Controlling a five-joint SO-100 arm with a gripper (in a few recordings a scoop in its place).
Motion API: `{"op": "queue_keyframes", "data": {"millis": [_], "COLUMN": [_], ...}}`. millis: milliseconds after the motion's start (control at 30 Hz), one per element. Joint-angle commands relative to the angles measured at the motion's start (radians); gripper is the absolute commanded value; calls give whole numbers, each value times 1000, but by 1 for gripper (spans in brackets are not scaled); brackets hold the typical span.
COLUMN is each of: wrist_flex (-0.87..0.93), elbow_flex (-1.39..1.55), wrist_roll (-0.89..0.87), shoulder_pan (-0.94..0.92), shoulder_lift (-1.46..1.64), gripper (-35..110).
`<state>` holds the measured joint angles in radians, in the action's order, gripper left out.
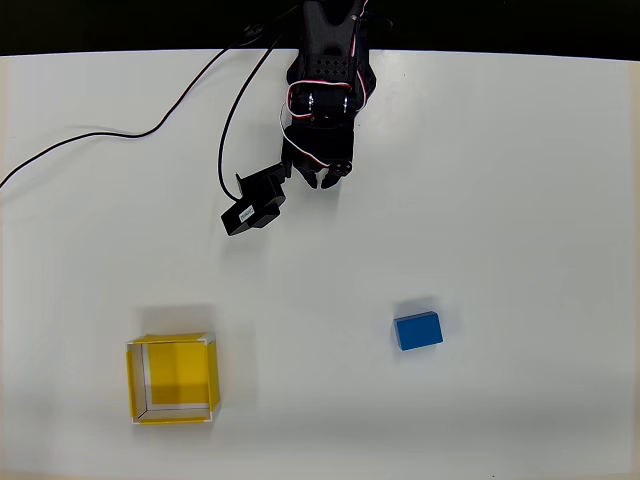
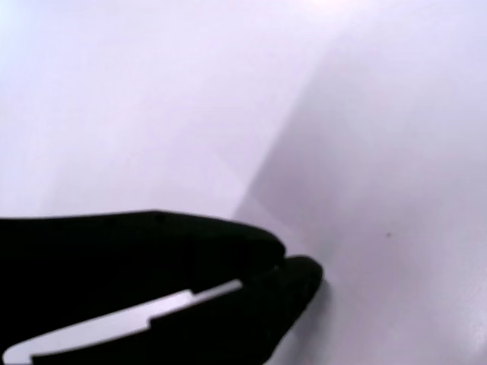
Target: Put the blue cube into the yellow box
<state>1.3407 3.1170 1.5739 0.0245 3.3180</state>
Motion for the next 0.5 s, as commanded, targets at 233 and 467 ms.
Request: {"op": "queue_keyframes", "data": {"millis": [233,467], "wrist_flex": [11,3], "elbow_flex": [28,28], "wrist_roll": [-40,-26], "shoulder_pan": [25,28], "shoulder_lift": [28,23], "gripper": [0,1]}}
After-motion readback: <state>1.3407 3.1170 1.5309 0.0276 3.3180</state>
